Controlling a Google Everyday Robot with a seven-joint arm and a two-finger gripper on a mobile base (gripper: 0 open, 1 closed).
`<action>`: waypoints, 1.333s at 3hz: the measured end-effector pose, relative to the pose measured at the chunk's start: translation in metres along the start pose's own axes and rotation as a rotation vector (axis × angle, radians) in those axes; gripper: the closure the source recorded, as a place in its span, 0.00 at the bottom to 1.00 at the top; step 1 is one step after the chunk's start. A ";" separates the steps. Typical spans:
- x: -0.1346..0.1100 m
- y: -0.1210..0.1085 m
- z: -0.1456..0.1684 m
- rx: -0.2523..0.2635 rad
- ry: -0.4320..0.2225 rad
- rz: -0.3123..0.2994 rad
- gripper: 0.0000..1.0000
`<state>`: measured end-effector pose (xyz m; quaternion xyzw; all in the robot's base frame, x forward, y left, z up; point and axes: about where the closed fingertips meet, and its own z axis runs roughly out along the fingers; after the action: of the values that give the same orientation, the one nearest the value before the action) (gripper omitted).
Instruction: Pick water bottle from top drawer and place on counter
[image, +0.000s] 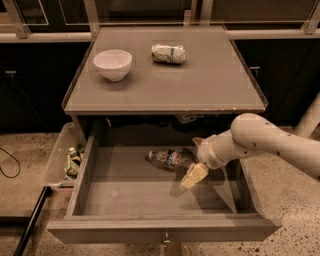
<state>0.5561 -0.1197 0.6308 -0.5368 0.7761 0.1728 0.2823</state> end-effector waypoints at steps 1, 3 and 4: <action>0.005 -0.002 0.019 0.020 -0.009 0.009 0.00; 0.004 -0.003 0.019 0.023 -0.010 0.009 0.42; 0.004 -0.003 0.019 0.022 -0.010 0.009 0.66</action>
Offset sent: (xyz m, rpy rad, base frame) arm 0.0046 0.0054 -0.0152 0.0044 -0.0100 -0.0158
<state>0.5625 -0.1134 0.6135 -0.5293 0.7789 0.1681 0.2914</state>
